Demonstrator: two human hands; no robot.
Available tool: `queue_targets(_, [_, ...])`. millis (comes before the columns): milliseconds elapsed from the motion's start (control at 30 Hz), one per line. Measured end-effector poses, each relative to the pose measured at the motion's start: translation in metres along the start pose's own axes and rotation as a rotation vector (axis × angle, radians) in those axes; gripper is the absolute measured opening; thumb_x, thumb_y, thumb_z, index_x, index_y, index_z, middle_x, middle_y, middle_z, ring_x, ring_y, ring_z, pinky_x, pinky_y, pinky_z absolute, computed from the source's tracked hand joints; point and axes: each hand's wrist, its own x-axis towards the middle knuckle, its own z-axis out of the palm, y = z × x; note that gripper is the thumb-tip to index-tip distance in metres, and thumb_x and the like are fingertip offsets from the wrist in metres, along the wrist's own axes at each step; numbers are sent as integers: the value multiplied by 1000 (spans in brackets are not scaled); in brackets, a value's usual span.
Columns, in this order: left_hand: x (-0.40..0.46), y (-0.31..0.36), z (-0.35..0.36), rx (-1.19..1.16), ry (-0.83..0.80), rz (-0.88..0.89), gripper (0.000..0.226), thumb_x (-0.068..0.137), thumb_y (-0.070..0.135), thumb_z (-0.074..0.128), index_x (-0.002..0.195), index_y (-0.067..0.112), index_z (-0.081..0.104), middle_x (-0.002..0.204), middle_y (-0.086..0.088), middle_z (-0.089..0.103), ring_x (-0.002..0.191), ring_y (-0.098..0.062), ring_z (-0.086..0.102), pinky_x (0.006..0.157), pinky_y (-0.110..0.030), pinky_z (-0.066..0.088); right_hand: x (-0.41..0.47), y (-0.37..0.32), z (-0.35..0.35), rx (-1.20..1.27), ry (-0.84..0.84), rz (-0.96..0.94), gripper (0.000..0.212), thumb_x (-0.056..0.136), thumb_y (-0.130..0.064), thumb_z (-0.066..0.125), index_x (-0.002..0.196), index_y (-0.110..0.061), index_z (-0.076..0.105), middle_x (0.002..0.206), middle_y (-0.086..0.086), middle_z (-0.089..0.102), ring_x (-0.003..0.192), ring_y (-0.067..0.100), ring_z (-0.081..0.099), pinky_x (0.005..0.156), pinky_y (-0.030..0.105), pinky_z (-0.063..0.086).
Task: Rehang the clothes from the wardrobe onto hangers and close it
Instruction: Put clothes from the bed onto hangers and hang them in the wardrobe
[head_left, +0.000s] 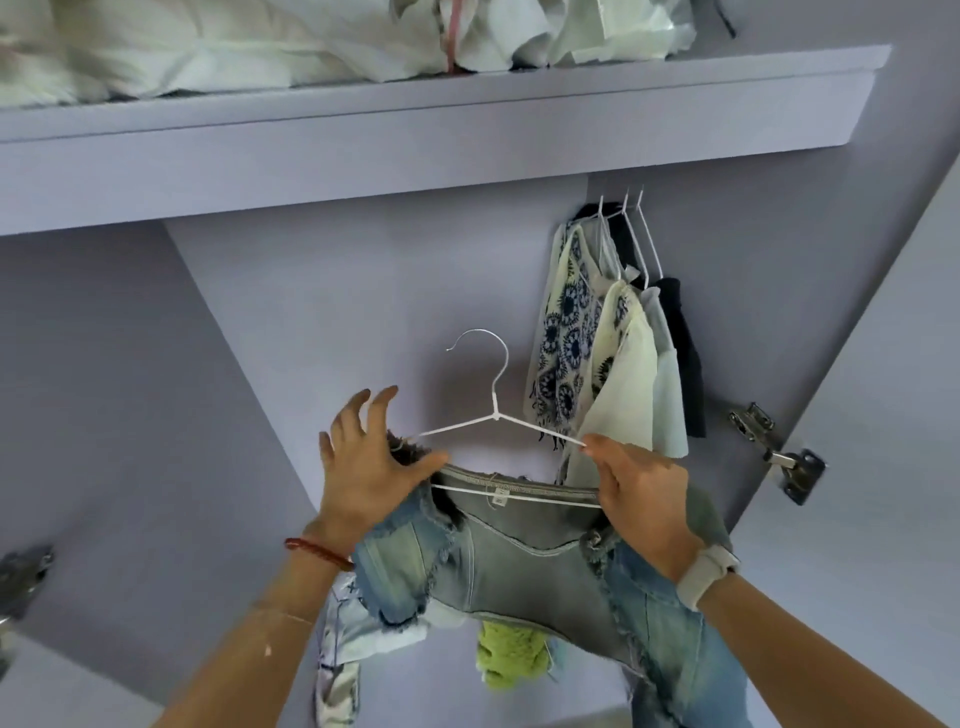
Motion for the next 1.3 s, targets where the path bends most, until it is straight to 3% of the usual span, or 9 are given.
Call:
queue_targets(133, [-4, -3, 26, -145, 43, -192, 74, 84, 9, 62, 145, 18, 22, 152, -13, 12, 136, -32, 24, 103, -42, 34, 8, -9, 11, -13, 23, 57, 24, 62, 7, 61, 74, -11, 71, 40, -1, 50, 30, 16, 42, 39, 10, 23])
queue_targets(233, [12, -23, 7, -169, 100, -138, 52, 84, -13, 42, 131, 7, 49, 134, -17, 50, 116, -35, 51, 96, -32, 41, 12, -12, 16, -44, 37, 108, 20, 68, 3, 57, 73, -11, 71, 37, -1, 46, 28, 16, 38, 37, 12, 16])
queue_targets(367, [12, -33, -10, -171, 129, -59, 41, 81, -6, 50, 113, 13, 65, 105, -9, 69, 89, -32, 64, 87, -29, 47, 6, -15, 23, -60, 44, 150, 25, 78, -6, 46, 75, -10, 70, 37, 0, 46, 29, 16, 37, 36, 15, 21])
queue_targets(533, [29, -31, -6, -43, 9, 17, 31, 86, 24, 59, 117, 25, 60, 109, -3, 62, 98, -27, 60, 77, -33, 47, 8, -15, 26, -92, 50, 107, 21, 66, 5, 59, 77, -9, 70, 42, 1, 49, 33, 18, 42, 34, 18, 24])
queue_targets(700, [52, -33, 5, 107, -18, 465, 23, 91, 21, 54, 104, 9, 68, 107, -14, 64, 104, -33, 57, 99, -51, 36, 15, -20, 21, -33, 81, 33, 15, 73, -2, 59, 77, -9, 71, 48, 0, 55, 39, 17, 50, 31, 19, 36])
queue_targets(833, [66, -39, 8, -25, -124, 417, 19, 92, 2, 48, 89, 5, 67, 72, -9, 66, 65, -28, 61, 103, -50, 34, 17, -16, 17, 124, -55, 111, 14, 89, -12, 57, 95, -10, 70, 77, -2, 66, 68, 13, 56, 54, 27, 48])
queue_targets(967, [74, -45, 11, -44, -127, 395, 21, 92, -1, 48, 97, 5, 68, 75, -9, 67, 69, -27, 63, 107, -49, 26, 15, 4, 7, 207, -405, 187, 34, 95, -27, 44, 126, -16, 50, 106, -3, 54, 84, 8, 49, 73, 19, 38])
queue_targets(1067, [79, -42, 11, -102, -138, 365, 19, 94, 7, 47, 100, 5, 66, 77, -7, 69, 70, -27, 64, 110, -47, 23, 10, 15, 2, -69, -556, 28, 32, 97, -33, 39, 120, -17, 54, 107, 0, 57, 98, 16, 53, 77, 25, 39])
queue_targets(1300, [86, -50, 10, -281, -142, 254, 13, 89, 15, 59, 100, 10, 64, 79, -1, 72, 69, 3, 56, 103, -47, 34, 5, 10, 7, 23, -436, -38, 21, 93, -28, 51, 102, -12, 61, 80, 2, 70, 66, 23, 62, 58, 23, 35])
